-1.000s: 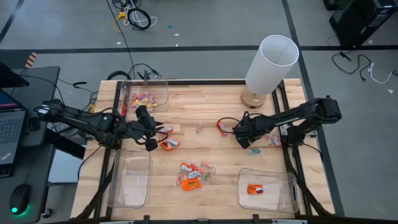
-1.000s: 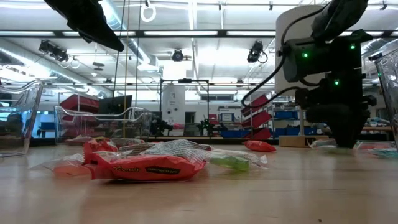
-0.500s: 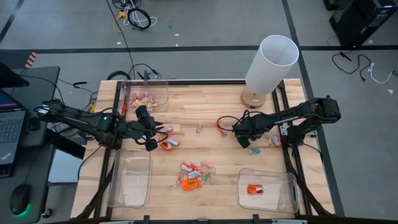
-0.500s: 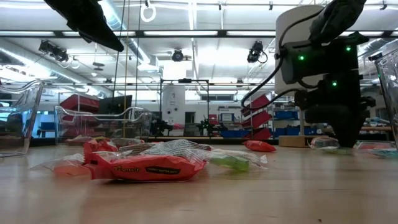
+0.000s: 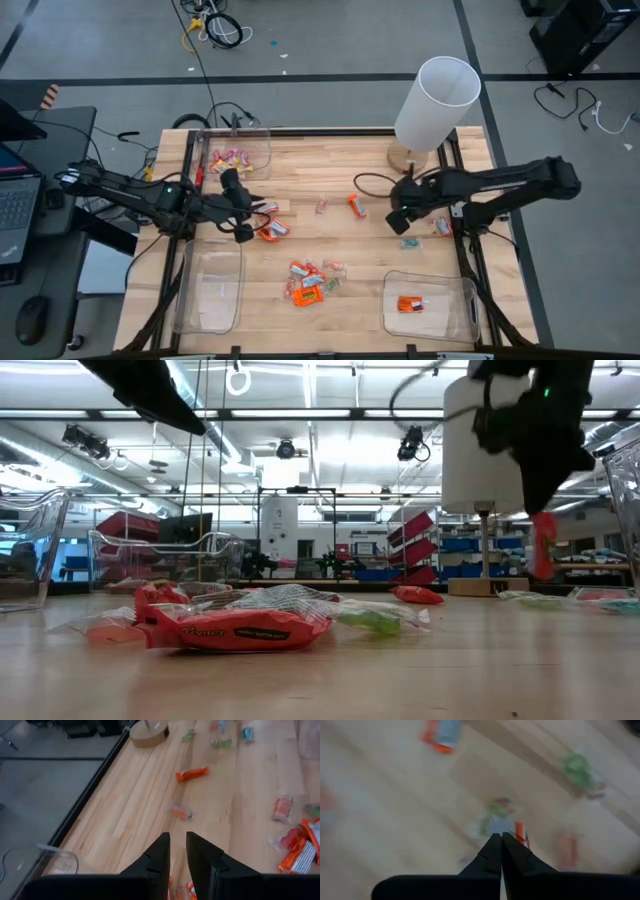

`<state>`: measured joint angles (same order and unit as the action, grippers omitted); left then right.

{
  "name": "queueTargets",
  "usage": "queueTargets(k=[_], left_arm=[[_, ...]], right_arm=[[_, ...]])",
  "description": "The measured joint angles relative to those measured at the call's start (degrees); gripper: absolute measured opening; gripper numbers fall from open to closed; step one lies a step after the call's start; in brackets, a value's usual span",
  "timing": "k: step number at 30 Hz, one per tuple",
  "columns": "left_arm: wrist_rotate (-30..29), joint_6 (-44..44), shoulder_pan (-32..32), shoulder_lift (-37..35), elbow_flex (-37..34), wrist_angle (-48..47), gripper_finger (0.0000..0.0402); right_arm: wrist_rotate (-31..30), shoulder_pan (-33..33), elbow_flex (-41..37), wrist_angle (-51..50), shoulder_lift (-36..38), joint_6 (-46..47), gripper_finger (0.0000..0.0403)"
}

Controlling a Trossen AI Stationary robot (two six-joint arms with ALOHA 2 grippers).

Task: Sort candy
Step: Put the chocolate into the bottom right transparent bin

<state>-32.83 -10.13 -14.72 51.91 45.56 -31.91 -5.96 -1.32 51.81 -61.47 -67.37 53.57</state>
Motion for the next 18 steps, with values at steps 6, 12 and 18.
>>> queueTargets(k=[6, 12, 18], left_arm=[[0.5, 3.3, 0.0, 0.2, 0.0, 3.7, 0.0067], [0.5, 4.0, 0.0, 0.2, 0.0, 4.3, 0.0067], [5.5, 4.4, 0.0, 2.1, 0.0, 8.8, 0.0067]], right_arm=[[3.7, -0.1, 1.8, 4.1, 8.4, -2.8, 0.0], [5.6, -0.2, 1.9, 10.8, 14.2, -2.5, 0.0], [6.3, -1.7, 1.9, 17.8, 14.7, -8.4, 0.0]])
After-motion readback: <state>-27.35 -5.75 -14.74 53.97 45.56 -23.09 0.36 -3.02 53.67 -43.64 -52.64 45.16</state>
